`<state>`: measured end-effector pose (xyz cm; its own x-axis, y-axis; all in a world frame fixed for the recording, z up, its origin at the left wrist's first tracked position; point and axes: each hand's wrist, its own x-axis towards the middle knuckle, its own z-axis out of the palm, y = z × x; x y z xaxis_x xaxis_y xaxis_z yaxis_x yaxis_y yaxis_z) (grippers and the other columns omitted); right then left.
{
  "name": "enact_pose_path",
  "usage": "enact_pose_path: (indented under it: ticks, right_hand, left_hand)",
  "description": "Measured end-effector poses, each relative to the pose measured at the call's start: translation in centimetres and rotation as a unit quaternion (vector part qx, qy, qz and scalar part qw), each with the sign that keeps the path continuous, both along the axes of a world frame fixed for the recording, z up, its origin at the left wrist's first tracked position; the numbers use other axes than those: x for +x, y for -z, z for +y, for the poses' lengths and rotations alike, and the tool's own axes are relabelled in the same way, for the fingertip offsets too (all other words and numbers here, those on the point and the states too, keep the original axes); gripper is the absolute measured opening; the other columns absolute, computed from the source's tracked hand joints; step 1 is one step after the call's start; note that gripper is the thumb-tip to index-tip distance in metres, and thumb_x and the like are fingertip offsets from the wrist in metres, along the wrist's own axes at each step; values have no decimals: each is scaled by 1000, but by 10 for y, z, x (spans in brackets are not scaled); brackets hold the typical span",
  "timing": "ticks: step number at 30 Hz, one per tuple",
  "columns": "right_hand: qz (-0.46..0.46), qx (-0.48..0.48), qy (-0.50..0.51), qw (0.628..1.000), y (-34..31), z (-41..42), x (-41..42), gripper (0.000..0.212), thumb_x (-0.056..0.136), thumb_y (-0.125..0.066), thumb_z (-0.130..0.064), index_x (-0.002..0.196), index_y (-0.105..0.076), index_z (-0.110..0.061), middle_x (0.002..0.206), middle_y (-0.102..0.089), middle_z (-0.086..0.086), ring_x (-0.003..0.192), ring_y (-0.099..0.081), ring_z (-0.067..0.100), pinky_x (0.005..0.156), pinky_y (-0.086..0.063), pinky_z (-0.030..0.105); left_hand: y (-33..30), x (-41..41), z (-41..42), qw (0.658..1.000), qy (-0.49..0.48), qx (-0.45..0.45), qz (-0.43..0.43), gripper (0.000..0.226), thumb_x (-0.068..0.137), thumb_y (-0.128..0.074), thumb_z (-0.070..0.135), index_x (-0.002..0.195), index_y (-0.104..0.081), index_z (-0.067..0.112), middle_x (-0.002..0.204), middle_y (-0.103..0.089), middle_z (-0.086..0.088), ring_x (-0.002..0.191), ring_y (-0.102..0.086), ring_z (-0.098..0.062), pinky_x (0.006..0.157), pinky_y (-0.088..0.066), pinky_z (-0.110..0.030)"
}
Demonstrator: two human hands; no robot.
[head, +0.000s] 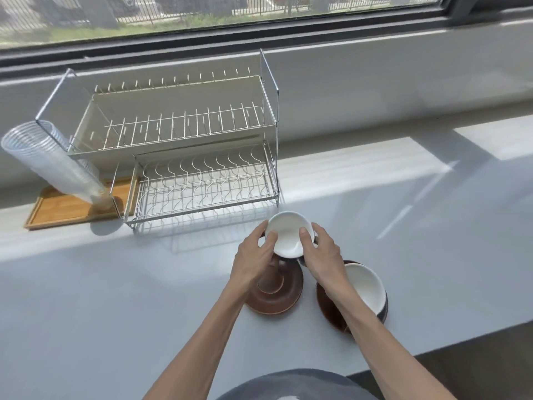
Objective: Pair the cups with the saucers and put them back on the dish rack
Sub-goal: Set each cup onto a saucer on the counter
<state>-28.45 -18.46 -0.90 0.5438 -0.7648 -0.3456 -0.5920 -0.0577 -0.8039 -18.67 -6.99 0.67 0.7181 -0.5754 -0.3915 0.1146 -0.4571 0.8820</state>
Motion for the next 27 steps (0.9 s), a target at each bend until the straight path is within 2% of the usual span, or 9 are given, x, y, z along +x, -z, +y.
enact_pose_path:
  ticks: [3,6,9,12,14,17,19,22,27]
  right_hand:
    - [5,-8,-17,1000,4,15,-8,62,99,-43,-51,151,-38,-17,152,-47,10,140,-44,30,113,-37,45]
    - [9,-16,-30,999,9,30,-14,61,100,-43,-50,151,-40,-16,153,-47,9,141,-43,28,115,-33,39]
    - [-2,-2,-27,1000,17,44,-20,64,98,-43,-55,150,-41,-18,152,-48,10,140,-44,28,113,-39,45]
    - [-1,15,-24,1000,24,56,-22,70,93,-42,-62,149,-42,-21,150,-50,9,137,-47,29,108,-46,48]
    - [7,20,-23,1000,28,61,-23,74,89,-40,-68,148,-43,-23,145,-54,6,132,-52,27,106,-47,48]
    - [8,17,-24,1000,33,65,-24,67,84,-38,-74,134,-54,-32,113,-61,-8,112,-63,21,98,-53,48]
    - [9,20,-26,999,33,66,-24,61,85,-38,-73,128,-56,-34,101,-57,-13,109,-66,24,95,-55,47]
    - [12,24,-25,999,31,68,-22,58,86,-39,-72,128,-55,-35,101,-59,-13,109,-66,26,96,-54,46]
    - [1,34,-28,999,39,68,-19,61,84,-38,-76,134,-52,-43,125,-67,-9,117,-63,20,98,-53,46]
  left_hand:
    - [8,-5,17,1000,-16,-6,0,26,86,-50,49,80,-58,74,90,-67,27,99,-72,-24,95,-55,-51]
    - [11,-13,33,1000,-20,-5,-8,37,89,-48,42,68,-56,72,86,-61,23,107,-66,-30,96,-54,-53]
    - [20,-20,49,999,-35,-4,3,29,90,-49,43,85,-61,69,86,-64,31,113,-65,-23,99,-53,-48]
    - [21,-24,60,999,-38,4,-7,43,98,-50,33,71,-59,66,74,-62,40,105,-62,-18,103,-50,-45]
    - [23,-25,66,999,-42,1,4,34,100,-51,32,83,-55,61,86,-58,39,108,-60,-13,105,-48,-43]
    - [29,-24,72,999,-27,-11,23,23,93,-49,45,97,-62,63,103,-67,30,113,-63,-12,101,-52,-45]
    - [33,-23,73,999,-16,-16,31,29,87,-47,51,109,-64,60,110,-70,26,111,-65,-13,99,-54,-46]
    - [34,-22,74,999,-12,-26,35,36,87,-47,52,118,-63,54,113,-70,23,111,-66,-13,98,-55,-46]
    - [34,-20,77,998,-18,-31,47,35,88,-48,52,119,-64,51,114,-69,24,113,-64,-7,98,-55,-45]
